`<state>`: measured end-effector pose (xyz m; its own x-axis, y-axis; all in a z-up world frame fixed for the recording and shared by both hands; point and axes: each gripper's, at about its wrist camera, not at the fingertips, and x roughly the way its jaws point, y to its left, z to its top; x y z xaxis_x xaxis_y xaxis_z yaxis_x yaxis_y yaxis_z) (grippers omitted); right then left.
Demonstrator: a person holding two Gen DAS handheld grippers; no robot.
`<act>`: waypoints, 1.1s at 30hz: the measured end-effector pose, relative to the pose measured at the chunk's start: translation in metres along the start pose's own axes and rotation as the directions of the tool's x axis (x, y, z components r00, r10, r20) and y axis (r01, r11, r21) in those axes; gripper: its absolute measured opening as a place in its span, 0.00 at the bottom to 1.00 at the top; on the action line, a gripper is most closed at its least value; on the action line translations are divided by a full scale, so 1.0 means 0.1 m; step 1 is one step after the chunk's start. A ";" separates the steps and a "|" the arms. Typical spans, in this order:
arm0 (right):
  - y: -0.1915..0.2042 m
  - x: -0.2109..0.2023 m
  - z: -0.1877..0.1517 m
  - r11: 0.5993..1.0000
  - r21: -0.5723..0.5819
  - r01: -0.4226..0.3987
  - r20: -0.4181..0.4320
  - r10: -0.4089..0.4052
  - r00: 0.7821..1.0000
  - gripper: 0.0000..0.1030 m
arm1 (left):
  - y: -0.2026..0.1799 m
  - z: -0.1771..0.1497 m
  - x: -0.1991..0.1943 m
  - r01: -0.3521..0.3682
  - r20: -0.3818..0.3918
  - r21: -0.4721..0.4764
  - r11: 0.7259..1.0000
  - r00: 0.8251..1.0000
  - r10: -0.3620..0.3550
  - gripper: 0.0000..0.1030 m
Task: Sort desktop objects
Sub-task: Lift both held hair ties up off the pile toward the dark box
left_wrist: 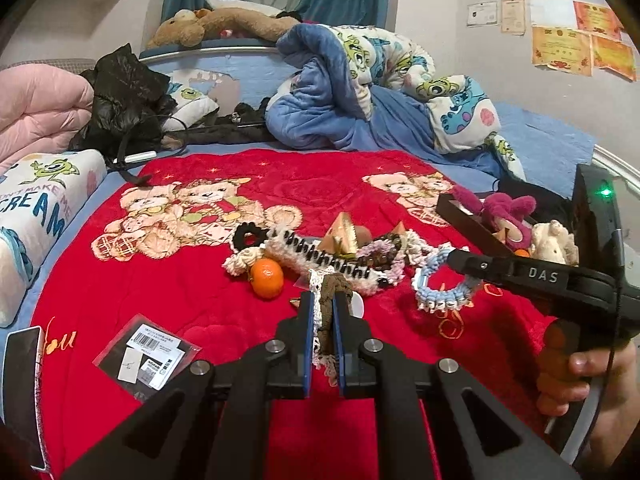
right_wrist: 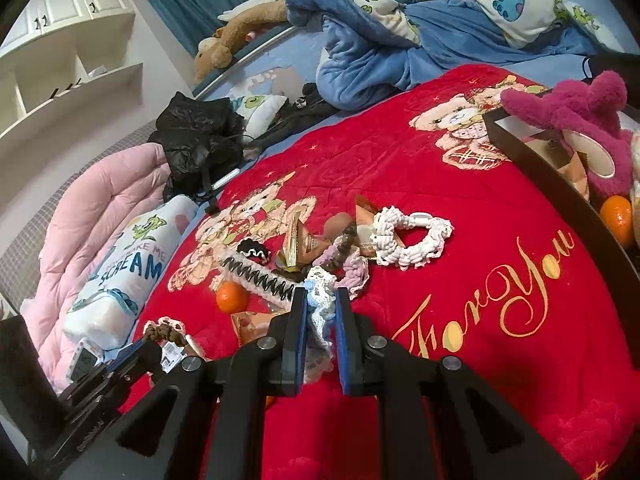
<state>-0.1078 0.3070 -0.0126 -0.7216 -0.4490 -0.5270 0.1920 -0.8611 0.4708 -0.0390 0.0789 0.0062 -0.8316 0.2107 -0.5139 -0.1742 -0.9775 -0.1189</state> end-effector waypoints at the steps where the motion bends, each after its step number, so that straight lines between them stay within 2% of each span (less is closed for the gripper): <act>1: 0.00 -0.01 0.00 1.000 -0.001 0.002 0.001 -0.002 1.000 0.13 | -0.02 0.00 -0.01 0.003 0.000 0.000 1.000 1.000 -0.003 0.09; 21: -0.39 -0.57 0.02 0.997 0.043 0.061 0.068 -0.063 0.996 0.14 | -0.49 0.00 0.00 0.074 -0.015 0.041 0.996 0.997 -0.074 0.09; 33: -0.48 -1.02 -0.03 0.995 0.031 0.093 0.112 -0.096 0.989 0.14 | -1.03 -0.02 -0.02 0.128 -0.020 0.083 0.988 0.992 -0.127 0.09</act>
<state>-0.0418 0.3933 0.0166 -0.8068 -0.3344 -0.4870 0.1030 -0.8914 0.4414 -0.0184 0.1792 0.0177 -0.7920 0.3335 -0.5114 -0.3227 -0.9397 -0.1130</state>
